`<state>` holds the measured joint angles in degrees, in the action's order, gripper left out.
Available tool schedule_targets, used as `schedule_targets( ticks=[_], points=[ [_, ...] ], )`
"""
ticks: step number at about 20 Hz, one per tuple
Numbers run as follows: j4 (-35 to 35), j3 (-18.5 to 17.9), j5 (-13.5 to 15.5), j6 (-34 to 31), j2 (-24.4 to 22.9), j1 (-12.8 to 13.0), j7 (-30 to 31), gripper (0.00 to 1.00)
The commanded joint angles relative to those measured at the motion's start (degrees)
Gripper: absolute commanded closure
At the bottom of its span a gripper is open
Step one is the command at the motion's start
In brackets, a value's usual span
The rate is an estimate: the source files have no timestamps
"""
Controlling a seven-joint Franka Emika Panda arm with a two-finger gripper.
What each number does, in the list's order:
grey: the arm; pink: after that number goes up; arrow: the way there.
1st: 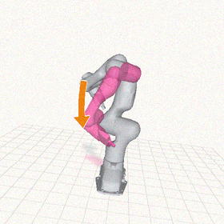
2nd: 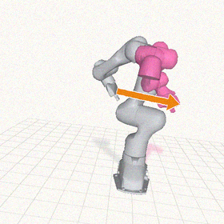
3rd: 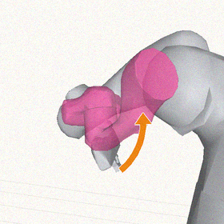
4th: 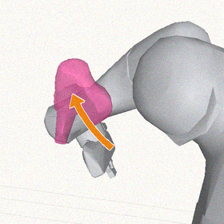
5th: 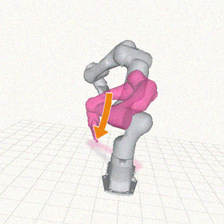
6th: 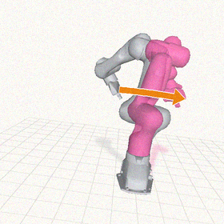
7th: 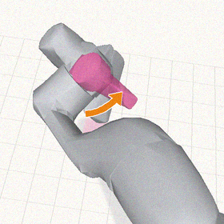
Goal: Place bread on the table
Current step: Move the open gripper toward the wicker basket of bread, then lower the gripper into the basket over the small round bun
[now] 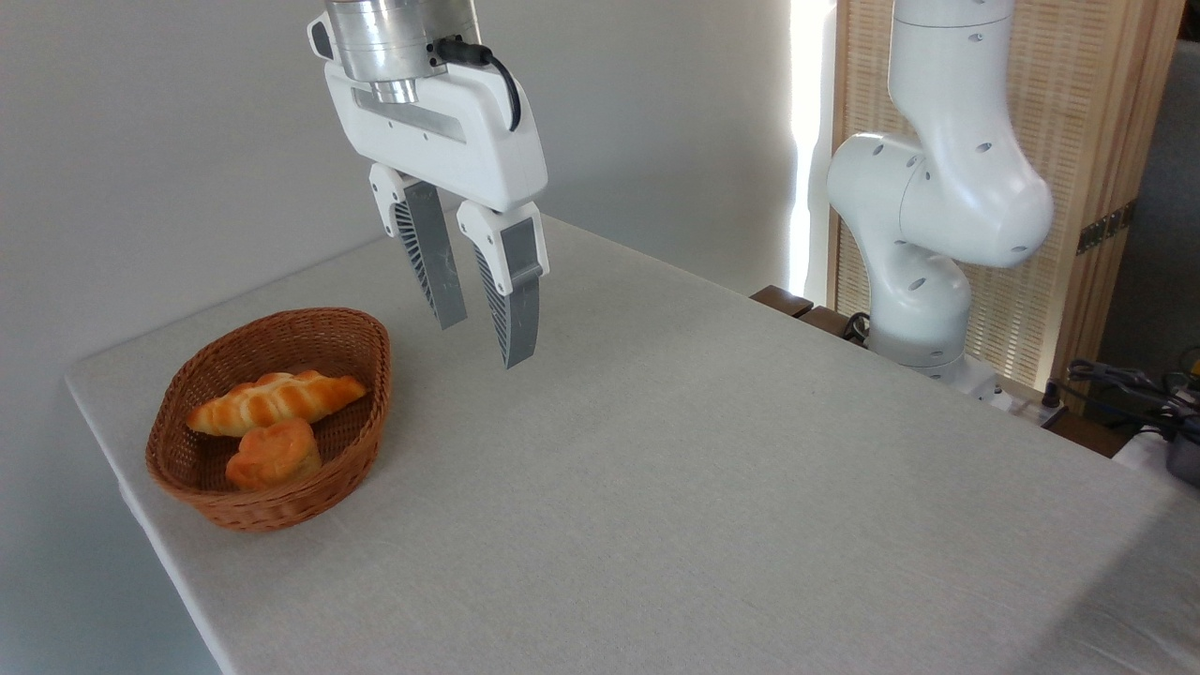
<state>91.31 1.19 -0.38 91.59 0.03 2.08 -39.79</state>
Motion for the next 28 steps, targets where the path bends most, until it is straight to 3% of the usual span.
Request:
schedule_targets(
  ticks=[1, 13, 18, 25, 28],
  points=[
    [1.2, -0.6, 1.1, -1.7, -1.9, 0.6, -2.4, 0.00],
    [1.2, -0.6, 1.1, -1.3, -1.7, 0.6, -2.6, 0.00],
    [1.3, 0.0, 4.2, 0.8, -1.6, 0.8, -2.4, 0.00],
    [2.1, 0.4, 4.7, 9.0, -1.1, 2.4, -2.5, 0.00],
    [3.2, 0.6, 4.6, 15.0, 0.2, 4.9, -2.6, 0.00]
  ],
)
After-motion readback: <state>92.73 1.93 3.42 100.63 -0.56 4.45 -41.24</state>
